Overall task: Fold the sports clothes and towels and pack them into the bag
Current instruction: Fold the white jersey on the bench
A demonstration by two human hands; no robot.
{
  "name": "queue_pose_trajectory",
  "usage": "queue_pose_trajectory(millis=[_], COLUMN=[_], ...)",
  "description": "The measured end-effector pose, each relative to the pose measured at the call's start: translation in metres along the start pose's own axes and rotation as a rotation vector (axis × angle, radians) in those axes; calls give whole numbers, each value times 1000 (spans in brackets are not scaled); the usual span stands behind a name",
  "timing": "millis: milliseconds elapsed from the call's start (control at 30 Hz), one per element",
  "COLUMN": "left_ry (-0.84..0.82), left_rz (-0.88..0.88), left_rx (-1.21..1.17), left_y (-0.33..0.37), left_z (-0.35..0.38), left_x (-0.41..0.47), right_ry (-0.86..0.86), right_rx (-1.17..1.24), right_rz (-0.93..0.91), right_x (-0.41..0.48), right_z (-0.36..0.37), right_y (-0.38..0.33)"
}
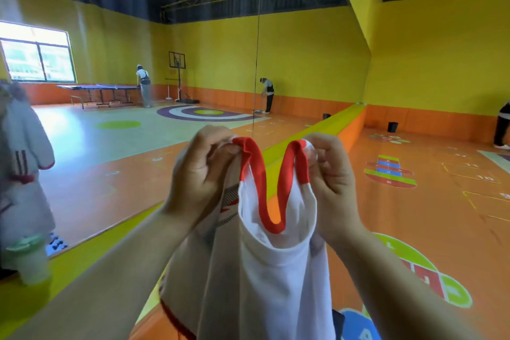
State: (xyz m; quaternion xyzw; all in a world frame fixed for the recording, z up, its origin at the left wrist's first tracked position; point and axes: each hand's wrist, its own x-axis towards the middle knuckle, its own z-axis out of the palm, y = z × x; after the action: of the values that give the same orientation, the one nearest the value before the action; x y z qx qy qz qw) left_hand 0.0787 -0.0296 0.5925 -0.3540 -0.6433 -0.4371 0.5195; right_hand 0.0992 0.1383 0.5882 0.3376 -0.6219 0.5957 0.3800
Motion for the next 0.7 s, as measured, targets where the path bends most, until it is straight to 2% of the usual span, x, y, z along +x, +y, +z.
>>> queue_pose_trajectory(millis=[100, 200, 333, 500, 600, 700], left_ry=[13, 78, 120, -30, -78, -240], left_rz=[-71, -292, -727, -943, -1025, -1037], left_rx=[-43, -135, -547, -1006, -1048, -930], left_y=[-5, -16, -34, -43, -33, -16], left_z=[-6, -22, -41, -60, -50, -35], left_x=[-2, -3, 0, -8, -11, -12], right_ry=[14, 80, 20, -70, -168, -323], right_rx=[84, 296, 466, 731, 810, 732], right_rz=[50, 192, 453, 672, 682, 633], right_x=[-4, -5, -2, -7, -10, -9], right_z=[-3, -20, -46, -55, -50, -35], right_y=[-5, -8, -4, 7, 8, 1])
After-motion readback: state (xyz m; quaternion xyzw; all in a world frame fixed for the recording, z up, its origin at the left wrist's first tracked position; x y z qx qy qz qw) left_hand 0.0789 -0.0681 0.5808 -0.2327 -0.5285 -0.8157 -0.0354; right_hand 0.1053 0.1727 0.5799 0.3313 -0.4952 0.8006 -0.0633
